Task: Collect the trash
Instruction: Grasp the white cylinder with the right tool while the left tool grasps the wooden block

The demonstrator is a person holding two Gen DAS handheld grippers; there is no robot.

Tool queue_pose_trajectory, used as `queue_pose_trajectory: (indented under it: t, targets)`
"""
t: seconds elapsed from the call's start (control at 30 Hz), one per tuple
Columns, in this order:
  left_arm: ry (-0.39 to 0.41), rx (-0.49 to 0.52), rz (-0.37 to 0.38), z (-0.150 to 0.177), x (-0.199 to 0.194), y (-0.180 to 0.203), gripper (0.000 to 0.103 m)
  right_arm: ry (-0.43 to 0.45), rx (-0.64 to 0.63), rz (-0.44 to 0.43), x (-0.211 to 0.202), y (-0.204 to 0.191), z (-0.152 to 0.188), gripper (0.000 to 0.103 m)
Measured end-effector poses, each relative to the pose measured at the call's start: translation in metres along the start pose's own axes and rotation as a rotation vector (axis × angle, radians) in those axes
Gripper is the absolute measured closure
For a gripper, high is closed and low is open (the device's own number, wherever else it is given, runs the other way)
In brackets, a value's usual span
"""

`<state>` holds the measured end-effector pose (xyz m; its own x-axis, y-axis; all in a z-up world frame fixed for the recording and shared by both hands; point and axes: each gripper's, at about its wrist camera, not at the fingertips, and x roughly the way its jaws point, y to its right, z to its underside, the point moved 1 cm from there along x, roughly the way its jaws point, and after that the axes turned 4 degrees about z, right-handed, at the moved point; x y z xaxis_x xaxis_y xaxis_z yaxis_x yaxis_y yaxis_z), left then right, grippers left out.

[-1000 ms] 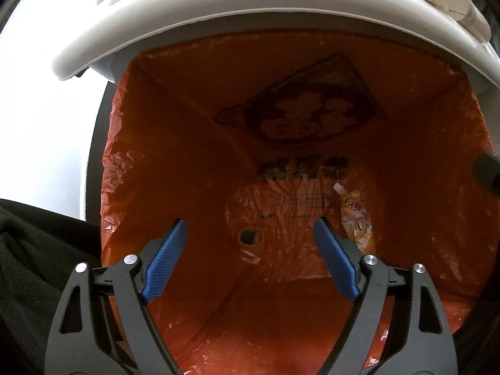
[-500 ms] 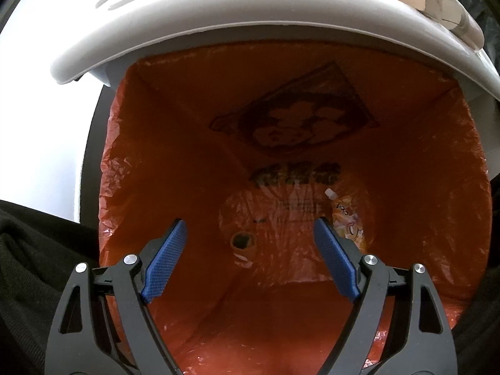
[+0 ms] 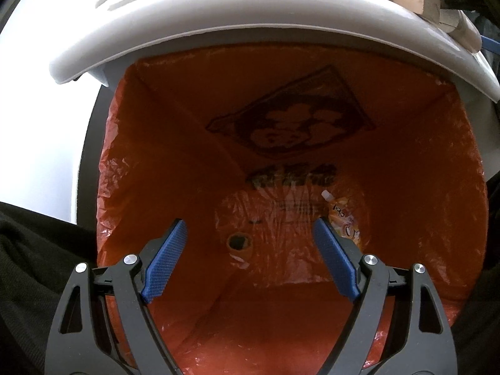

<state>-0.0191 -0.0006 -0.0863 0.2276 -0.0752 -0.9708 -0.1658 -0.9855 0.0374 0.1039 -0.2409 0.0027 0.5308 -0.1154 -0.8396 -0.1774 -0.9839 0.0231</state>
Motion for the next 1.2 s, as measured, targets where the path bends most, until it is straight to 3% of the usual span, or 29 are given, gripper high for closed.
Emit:
queue_pose_trajectory:
  t: [0.1,0.2,0.4,0.6,0.73,0.9,1.1,1.2]
  targets:
    - [0.001,-0.003,0.0,0.0,0.0,0.0,0.022,-0.051,-0.007,0.05,0.019,-0.002,0.005,0.006]
    - [0.008,-0.008,0.003,0.0,-0.001,-0.001,0.022,-0.026,0.014,0.048,0.022,-0.001,0.009,0.007]
    - [0.04,0.006,-0.005,-0.003,-0.006,0.004,0.022,0.014,-0.016,0.009,0.019,-0.01,0.013,0.027]
    - [0.115,0.04,0.003,-0.004,-0.018,0.011,0.022,0.022,0.031,-0.019,0.013,-0.004,0.013,0.027]
    - [0.202,0.052,0.047,-0.008,-0.039,0.014,0.022,0.103,0.15,-0.061,-0.018,0.024,0.007,0.027]
    - [0.252,0.081,0.107,-0.032,-0.062,0.031,0.022,0.23,0.272,-0.008,-0.053,0.064,0.002,0.027]
    - [0.322,0.094,0.251,-0.081,-0.08,0.072,0.022,0.253,0.338,-0.003,-0.061,0.088,0.0,0.027]
    - [0.36,0.116,0.271,-0.101,-0.076,0.095,0.022,0.27,0.347,-0.014,-0.067,0.095,0.001,0.027]
